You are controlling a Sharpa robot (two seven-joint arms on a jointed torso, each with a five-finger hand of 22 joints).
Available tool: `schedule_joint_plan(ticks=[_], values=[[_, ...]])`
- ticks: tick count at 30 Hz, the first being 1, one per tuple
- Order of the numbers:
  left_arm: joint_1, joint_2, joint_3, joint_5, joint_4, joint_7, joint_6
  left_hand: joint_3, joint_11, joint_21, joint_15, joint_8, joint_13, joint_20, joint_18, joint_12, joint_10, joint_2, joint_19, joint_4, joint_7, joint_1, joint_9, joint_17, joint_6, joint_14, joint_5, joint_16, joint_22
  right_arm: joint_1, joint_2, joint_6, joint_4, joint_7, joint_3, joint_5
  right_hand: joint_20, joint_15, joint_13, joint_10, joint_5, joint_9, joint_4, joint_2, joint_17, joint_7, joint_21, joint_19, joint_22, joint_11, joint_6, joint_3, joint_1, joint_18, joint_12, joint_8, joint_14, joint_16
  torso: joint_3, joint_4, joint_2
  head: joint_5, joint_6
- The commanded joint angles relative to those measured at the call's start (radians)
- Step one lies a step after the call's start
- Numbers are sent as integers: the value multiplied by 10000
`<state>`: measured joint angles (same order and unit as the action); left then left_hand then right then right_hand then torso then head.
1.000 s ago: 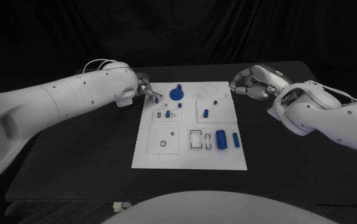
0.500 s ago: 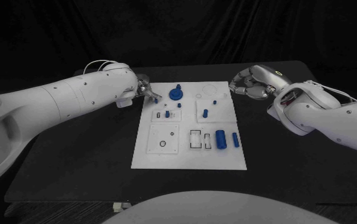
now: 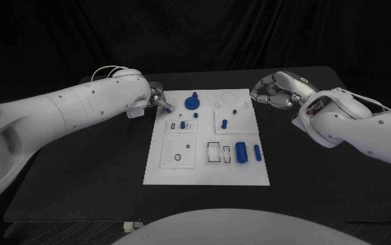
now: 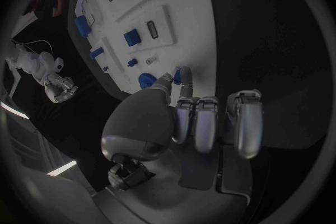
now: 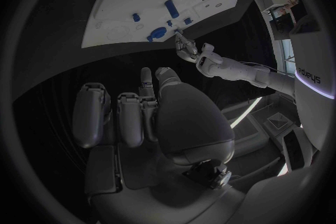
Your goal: Assemble the parts on the task board
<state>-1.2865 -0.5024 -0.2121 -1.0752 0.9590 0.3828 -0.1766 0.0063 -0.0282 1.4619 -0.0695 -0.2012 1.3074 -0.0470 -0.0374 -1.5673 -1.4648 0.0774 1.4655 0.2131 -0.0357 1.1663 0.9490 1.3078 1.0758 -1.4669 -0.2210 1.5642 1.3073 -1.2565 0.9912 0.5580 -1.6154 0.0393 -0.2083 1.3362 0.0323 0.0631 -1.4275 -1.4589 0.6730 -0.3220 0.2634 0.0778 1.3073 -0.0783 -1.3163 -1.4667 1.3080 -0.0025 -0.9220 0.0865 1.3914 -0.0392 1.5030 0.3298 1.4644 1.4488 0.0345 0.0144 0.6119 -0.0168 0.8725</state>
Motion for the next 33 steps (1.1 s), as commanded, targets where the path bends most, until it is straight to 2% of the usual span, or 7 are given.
schedule_joint_plan(ticks=[1,11,16,19,22,29,33], values=[[20,21,7,-23,-9,-207,-160,88,41,-68,56,92,2634,-30,11,-35,-1060,-8,-17,-113,-3,147,-34,2630,54,-1039,-298,66,1972,30,12,-29,-14,142,7,15,88,47,-21,-377,54,15,-23,0,109,-14,35,-131,1878,19,-68,-57,79,-173,-24,-67,601,-68,2,-1,-2,-9,1],[21,-4,7,-23,-8,-245,-181,719,20,-107,37,282,2634,-13,7,-35,-1060,-131,-21,-429,18,555,-98,2630,39,-1039,-1513,66,2001,52,-8,-62,17,143,7,-32,87,48,-5,-370,64,16,-27,-6,92,-14,48,-127,1875,18,-71,-75,91,-176,-33,-74,598,-77,2,2,-2,-42,1],[21,-29,7,-23,-6,-262,-199,1162,11,-119,29,342,2634,-2,7,-35,-1060,-206,-19,-557,23,694,-115,2630,32,-1039,-1423,66,2013,59,-14,-77,30,147,7,-48,87,48,7,-365,68,17,-30,-6,83,-14,57,-124,1872,18,-72,-85,98,-178,-40,-77,596,-81,0,2,-1,-38,1],[21,-43,7,-23,-8,-294,-191,1529,13,-126,29,373,2634,-2,8,-35,-1060,-337,-12,-608,14,685,-112,2630,42,-1039,-1650,66,2026,61,-20,-89,37,150,7,-52,87,48,7,-365,68,17,-30,-6,83,-14,57,-124,1872,18,-72,-85,98,-178,-40,-77,596,-81,0,3,-1,-40,1],[22,-54,7,-23,-10,-348,-171,2097,20,-137,35,388,2634,2,7,-35,-1060,-543,-6,-668,-1,616,-76,2630,63,-1039,-2133,66,2044,63,-27,-104,44,159,7,-54,87,49,1,-368,70,18,-33,-4,91,-12,59,-123,1872,17,-72,-93,105,-179,-37,-79,597,-77,2,7,-2,-36,1],[22,-128,7,-23,78,-691,69,3090,4,-149,27,289,2634,6,10,-35,-1060,-856,13,-846,17,477,101,2630,165,-1039,-2456,66,2081,68,-39,-159,62,193,7,-55,86,50,17,-360,75,18,-41,4,78,-10,70,-119,1869,15,-75,-113,122,-181,-46,-82,595,-85,1,3,-2,-61,1],[22,-181,7,-23,153,-896,247,3497,-19,-164,12,182,2634,18,8,-35,-1060,-967,11,-950,42,411,211,2630,287,-1039,-2458,66,2092,69,-39,-177,73,207,7,-56,86,50,12,-363,77,18,-45,9,75,-9,64,-121,1870,14,-80,-125,132,-180,-44,-81,594,-86,1,3,-2,-60,1]])
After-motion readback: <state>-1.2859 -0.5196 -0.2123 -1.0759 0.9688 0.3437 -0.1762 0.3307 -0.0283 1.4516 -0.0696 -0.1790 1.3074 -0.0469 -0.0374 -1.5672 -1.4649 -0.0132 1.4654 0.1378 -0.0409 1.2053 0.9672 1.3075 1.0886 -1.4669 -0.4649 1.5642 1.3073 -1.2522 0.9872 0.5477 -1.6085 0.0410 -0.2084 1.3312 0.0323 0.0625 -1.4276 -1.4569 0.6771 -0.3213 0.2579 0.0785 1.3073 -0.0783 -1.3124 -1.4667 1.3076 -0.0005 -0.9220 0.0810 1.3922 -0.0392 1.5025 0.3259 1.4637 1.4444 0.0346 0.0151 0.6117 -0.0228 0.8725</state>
